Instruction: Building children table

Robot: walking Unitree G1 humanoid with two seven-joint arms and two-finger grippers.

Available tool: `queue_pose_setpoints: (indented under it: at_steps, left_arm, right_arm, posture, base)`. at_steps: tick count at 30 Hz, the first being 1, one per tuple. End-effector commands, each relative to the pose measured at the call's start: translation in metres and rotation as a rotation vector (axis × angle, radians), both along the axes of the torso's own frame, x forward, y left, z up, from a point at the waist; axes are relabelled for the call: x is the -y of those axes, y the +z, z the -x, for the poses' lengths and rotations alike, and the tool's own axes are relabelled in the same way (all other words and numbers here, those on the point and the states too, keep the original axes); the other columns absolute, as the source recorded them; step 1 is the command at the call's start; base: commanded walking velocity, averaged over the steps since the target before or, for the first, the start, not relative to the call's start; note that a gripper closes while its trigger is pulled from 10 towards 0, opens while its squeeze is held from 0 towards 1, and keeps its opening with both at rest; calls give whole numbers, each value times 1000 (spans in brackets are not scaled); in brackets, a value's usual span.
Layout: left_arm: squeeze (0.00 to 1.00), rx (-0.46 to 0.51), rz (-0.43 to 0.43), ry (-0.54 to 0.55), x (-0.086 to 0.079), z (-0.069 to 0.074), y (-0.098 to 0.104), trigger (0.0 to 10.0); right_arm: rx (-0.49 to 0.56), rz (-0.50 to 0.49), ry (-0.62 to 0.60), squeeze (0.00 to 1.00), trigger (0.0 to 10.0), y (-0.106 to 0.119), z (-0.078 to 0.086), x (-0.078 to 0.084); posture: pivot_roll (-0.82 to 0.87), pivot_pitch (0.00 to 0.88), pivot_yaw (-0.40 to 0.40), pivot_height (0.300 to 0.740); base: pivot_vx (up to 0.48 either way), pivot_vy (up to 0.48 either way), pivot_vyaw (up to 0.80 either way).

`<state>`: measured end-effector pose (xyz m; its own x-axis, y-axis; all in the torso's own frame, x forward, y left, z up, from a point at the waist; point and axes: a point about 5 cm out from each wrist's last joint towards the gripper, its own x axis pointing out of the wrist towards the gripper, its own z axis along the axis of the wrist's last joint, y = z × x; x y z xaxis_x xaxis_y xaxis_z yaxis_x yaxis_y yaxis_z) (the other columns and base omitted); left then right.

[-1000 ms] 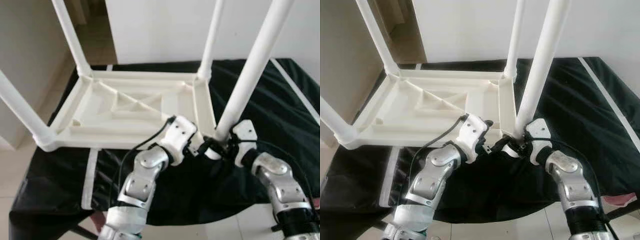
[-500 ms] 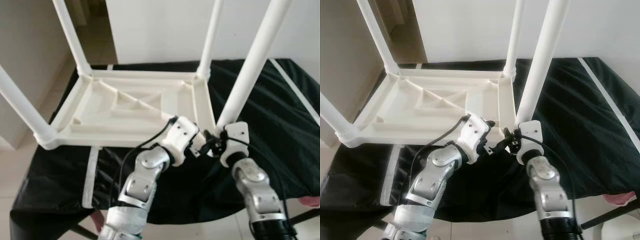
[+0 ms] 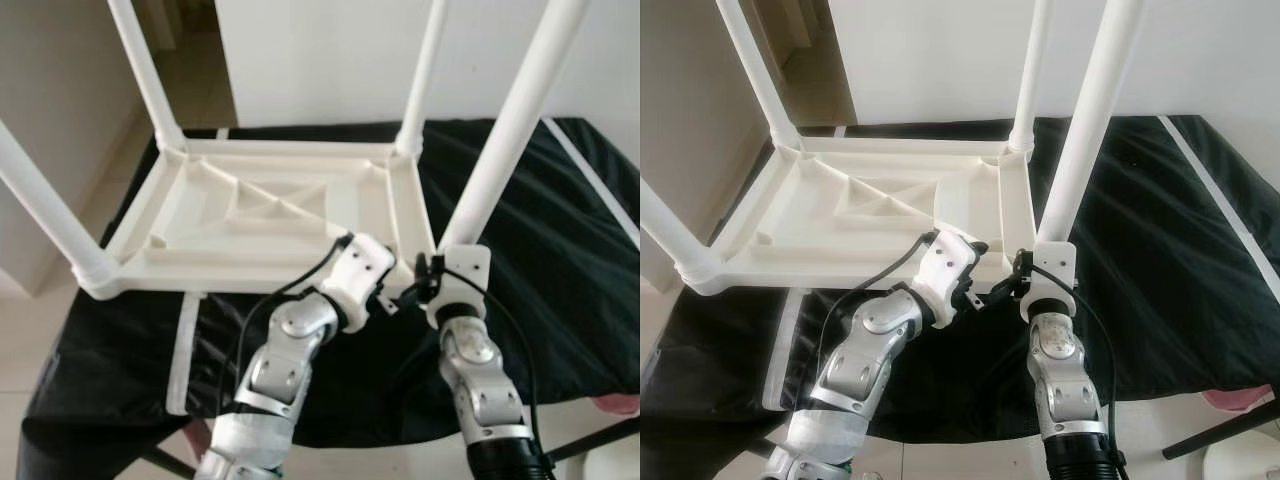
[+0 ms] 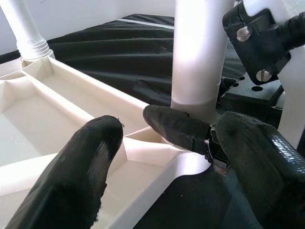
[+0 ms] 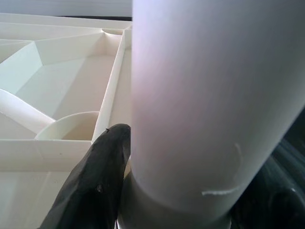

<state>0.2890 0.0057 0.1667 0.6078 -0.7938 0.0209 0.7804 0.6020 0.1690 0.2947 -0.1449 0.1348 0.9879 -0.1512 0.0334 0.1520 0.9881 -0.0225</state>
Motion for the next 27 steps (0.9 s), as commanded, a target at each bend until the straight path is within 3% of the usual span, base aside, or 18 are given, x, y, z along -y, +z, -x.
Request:
queue_pose_setpoints:
  at_steps: [1, 3, 4, 11, 13, 20, 21, 22, 23, 25, 27]
  left_arm:
    - [0, -39, 5, 78, -2, 4, -14, 10000]
    - [0, -39, 5, 77, -1, 4, -15, 10000]
    - [0, -38, 5, 75, -1, 4, -15, 10000]
    - [0, -35, 9, 74, 0, 4, -14, 10000]
    - [0, -38, 23, 75, 0, 4, -12, 10000]
    - [0, -35, 11, 49, -3, 7, -14, 10000]
    - [0, -36, 10, 46, -4, 8, -14, 10000]
    - [0, -43, 1, 29, -8, 9, -16, 10000]
    - [0, -43, 1, 29, -8, 9, -16, 10000]
    - [0, -45, -21, -11, -14, 14, -19, 10000]
    - [0, -55, -29, -30, -19, 16, -20, 10000]
  right_arm:
    - [-62, -31, -20, 0, 10000, -13, 2, -1]
    - [-58, -27, -26, 0, 10000, -12, 1, -1]
    - [-44, -28, -23, 1000, 10000, -11, 1, -1]
    - [71, -25, 54, 1000, 10000, 6, 0, 4]
    - [95, -19, 96, 1000, 10000, 10, 0, 13]
    - [59, 9, 281, 1000, 10000, 5, 3, 34]
    - [53, 15, 297, 855, 10000, 4, 3, 35]
    - [40, 24, 369, 0, 10000, 4, 4, 35]
    - [40, 24, 369, 0, 10000, 4, 4, 35]
    - [11, 42, 505, 0, 10000, 4, 7, 34]
    - [-5, 58, 557, 0, 10000, 4, 8, 36]
  posture:
    - [-44, 40, 16, 740]
    - [-44, 40, 16, 740]
    - [-44, 40, 16, 740]
    - [-45, 31, 13, 740]
    - [-46, 28, 12, 740]
    - [-51, 22, 19, 740]
    - [-51, 22, 19, 740]
    - [-53, 17, 22, 740]
    - [-53, 17, 22, 740]
    - [-53, 17, 23, 740]
    - [-53, 14, 27, 740]
  base:
    - [0, 0, 0]
    - [0, 0, 0]
    - [0, 0, 0]
    - [0, 0, 0]
    - [0, 0, 0]
    - [0, 0, 0]
    - [0, 0, 0]
    - [0, 0, 0]
    - [0, 0, 0]
    - [0, 0, 0]
    - [0, 0, 0]
